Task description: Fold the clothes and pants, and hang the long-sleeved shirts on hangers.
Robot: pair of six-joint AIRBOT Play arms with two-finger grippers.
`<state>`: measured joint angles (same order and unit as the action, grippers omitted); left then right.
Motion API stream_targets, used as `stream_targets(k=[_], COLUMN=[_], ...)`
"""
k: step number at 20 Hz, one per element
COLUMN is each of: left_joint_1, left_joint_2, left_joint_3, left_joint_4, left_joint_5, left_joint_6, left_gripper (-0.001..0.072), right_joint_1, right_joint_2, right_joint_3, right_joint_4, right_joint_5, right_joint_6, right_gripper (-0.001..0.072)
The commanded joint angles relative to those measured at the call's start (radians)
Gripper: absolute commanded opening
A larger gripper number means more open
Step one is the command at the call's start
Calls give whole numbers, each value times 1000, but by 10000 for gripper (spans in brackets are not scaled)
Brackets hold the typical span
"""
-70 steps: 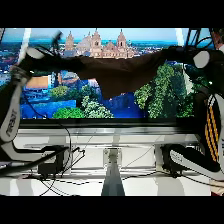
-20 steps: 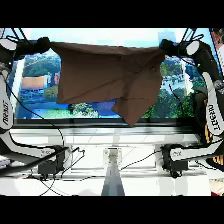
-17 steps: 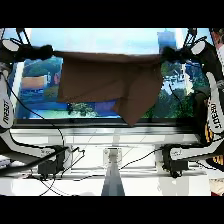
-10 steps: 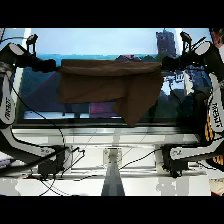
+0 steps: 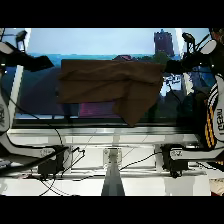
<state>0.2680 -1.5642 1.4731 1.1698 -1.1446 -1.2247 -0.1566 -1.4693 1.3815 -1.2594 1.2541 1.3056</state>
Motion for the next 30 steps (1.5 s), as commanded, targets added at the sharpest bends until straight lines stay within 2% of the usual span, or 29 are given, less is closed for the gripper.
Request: stream_targets(k=[1, 3, 4, 5, 7, 8, 9, 10, 12, 18, 20, 24, 27, 28, 30], left_joint_1=[64, 106, 130, 160, 222, 257, 289, 315, 343, 338, 339, 338, 338, 338, 338], left_joint_2=[151, 237, 282, 339, 454, 518, 570, 607, 642, 594, 542, 457, 411, 394, 358], left_joint_3=[-1, -16, -47, -105, -264, -367, -463, -546, -672, -785, -795, -798, -798, -798, -799], left_joint_4=[16, 14, 9, -12, -39, -50, -77, -130, -237, -267, -266, -344, -405, -404, -404], left_joint_5=[-136, -179, -182, -180, -157, -98, -28, 20, 54, 96, 101, 106, 119, 120, 119], left_joint_6=[63, 80, 80, 82, 118, 118, 115, 111, 111, 114, 106, 80, 80, 80, 80], left_gripper=[576, 576, 576, 576, 576, 576, 576, 576, 576, 576, 576, 576, 576, 576, 576], right_joint_1=[-14, -29, -39, -56, -89, -96, -96, -96, -96, -92, -92, -67, 23, 48, 77], right_joint_2=[125, 235, 294, 362, 484, 525, 553, 564, 549, 429, 389, 333, 325, 326, 327], right_joint_3=[-69, -214, -302, -409, -617, -709, -793, -875, -988, -1067, -1067, -1067, -1067, -1066, -1063], right_joint_4=[-24, -17, -17, -6, 89, 166, 254, 366, 509, 534, 538, 632, 653, 654, 654], right_joint_5=[98, 96, 95, 91, 61, 19, -35, -87, -151, -200, -231, -270, -333, -350, -395], right_joint_6=[-22, -47, -56, -66, -101, -100, -93, -83, -44, -42, -44, -127, -129, -129, -130], right_gripper=[223, 219, 187, 186, 179, 189, 279, 412, 435, 433, 372, 372, 363, 331, 96])
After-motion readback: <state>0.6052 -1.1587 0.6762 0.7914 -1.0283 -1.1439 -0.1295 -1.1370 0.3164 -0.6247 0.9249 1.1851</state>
